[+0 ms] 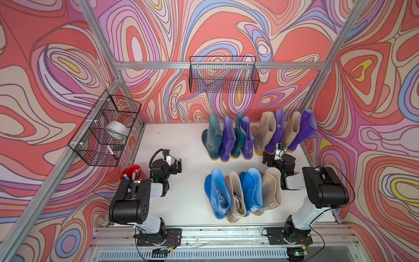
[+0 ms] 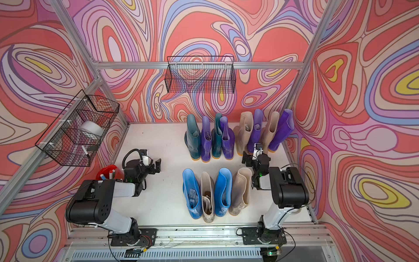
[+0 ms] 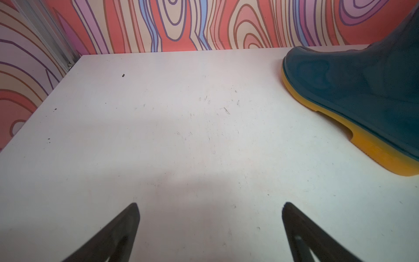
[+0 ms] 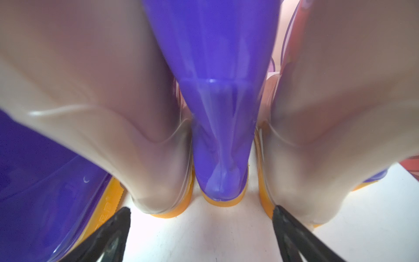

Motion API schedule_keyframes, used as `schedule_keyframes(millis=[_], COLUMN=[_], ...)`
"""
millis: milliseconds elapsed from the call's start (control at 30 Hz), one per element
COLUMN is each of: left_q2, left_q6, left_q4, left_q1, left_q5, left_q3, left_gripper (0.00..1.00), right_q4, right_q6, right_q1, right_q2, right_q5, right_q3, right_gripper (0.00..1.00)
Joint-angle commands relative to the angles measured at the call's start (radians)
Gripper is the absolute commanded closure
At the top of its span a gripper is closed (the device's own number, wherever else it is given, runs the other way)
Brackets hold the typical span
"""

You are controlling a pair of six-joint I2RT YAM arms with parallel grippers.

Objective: Match and arrange rain boots in pairs
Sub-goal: Pick up the rain boot at the center of the board.

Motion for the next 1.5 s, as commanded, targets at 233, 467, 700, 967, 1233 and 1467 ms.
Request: schedule_keyframes(millis=[233,467,700,967,1233,1467], left_q2=[-0.011,-0.011,-0.01,-0.012,-0.009,-0.03], left_q6=[-0.008,-0.009,-0.009,-0.008,-0.032,-0.05], left_q4=[0.008,0.008,0.008,0.008,-0.015,-0.044], left_q1=[0.003,0.003,0.003,0.003,0.003,-0.006], left_q5=[-0.025,-0.026,-0.026,-0.027,-0.09,-0.18], left_q3=[0.009,0.009,0.009,0.01,0.022,0.031], left_gripper=[0.0,0.0,0.0,0.0,0.0,0.0], right_q4=[0.0,0.0,0.0,-0.001,-0.002,-0.027], right_q6=[-0.005,-0.005,-0.006,-0.005,-0.005,0.012], right_q1=[0.003,0.003,0.003,0.004,0.003,0.004], right_q2=[-0.003,-0.003,-0.003,-0.004,-0.003,-0.067], right_q5=[-0.006,-0.006,-0.006,-0.005,-0.005,0.05], right_q3=[0.008,0.009,0.01,0.009,0.009,-0.001], right_gripper=[0.02,0.02,0.02,0.02,0.02,0.02])
